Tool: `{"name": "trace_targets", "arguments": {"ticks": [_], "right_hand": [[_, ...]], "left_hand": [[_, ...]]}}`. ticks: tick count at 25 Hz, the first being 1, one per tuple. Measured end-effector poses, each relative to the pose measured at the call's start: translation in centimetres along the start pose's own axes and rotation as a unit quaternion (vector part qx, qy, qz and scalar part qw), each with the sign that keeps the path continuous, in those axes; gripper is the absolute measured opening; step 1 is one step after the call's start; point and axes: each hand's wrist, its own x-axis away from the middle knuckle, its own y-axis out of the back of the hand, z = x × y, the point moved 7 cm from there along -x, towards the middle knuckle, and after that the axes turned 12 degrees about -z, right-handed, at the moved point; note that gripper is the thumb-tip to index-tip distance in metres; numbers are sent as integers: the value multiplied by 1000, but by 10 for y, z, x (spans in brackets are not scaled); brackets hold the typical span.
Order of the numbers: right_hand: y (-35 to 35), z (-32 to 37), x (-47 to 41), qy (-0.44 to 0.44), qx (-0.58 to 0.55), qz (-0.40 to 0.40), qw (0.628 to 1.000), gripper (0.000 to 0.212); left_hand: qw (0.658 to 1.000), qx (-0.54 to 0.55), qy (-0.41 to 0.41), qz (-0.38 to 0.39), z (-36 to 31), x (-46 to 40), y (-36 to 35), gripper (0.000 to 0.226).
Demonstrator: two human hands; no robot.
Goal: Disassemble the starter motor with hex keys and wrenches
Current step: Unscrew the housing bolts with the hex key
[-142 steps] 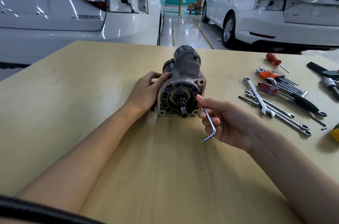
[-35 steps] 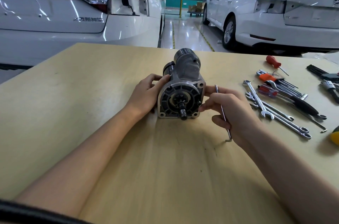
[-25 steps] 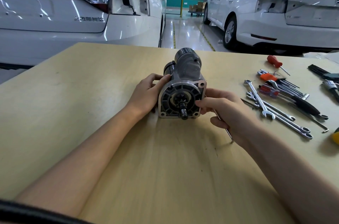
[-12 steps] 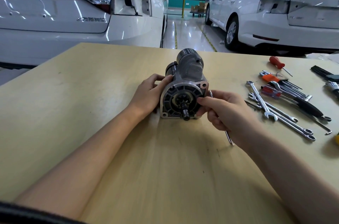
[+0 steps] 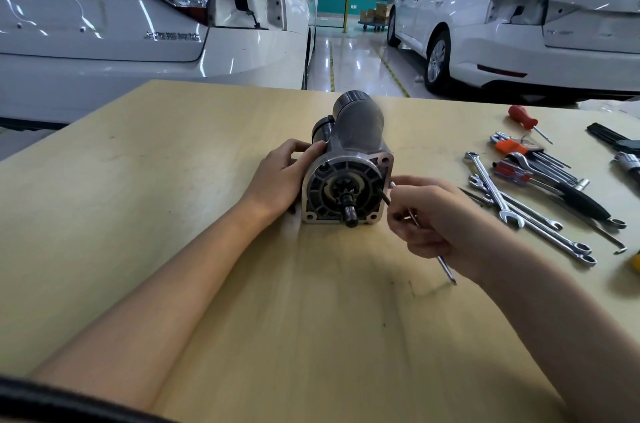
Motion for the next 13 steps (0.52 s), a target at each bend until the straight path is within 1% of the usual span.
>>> {"name": "trace_targets", "arguments": {"ticks": [2, 3, 4, 5, 6, 7, 8, 9, 10, 13], "right_hand": [[8, 2, 1, -6, 6, -1, 1000, 21], [14, 1, 0, -8, 12, -20, 1000, 25], [22, 0, -3, 2, 48, -55, 997, 29], [31, 1, -6, 28, 120, -104, 987, 30], [40, 2, -8, 64, 220, -157, 961, 30], [47, 3, -10, 97, 327, -198, 919, 30], [51, 2, -12, 116, 412, -222, 876, 29], [55, 0, -13, 122, 460, -233, 848, 28], [58, -2, -15, 122, 483, -235, 834, 27], [68, -6, -19, 113, 521, -247, 809, 25]], "left_hand": [[1000, -3, -2, -1, 0, 0, 0, 33], [1000, -4, -3, 0, 0, 0, 0, 33], [1000, -2, -2, 0, 0, 0, 0, 33], [1000, 0, 0, -1, 0, 0, 0, 33], [1000, 1, 2, -2, 0, 0, 0, 32], [1000, 0, 2, -3, 0, 0, 0, 32], [1000, 0, 3, -2, 0, 0, 0, 33], [1000, 0, 3, -2, 0, 0, 0, 33], [1000, 2, 4, 0, 0, 1, 0, 33], [1000, 1, 6, 2, 0, 1, -1, 33]]}}
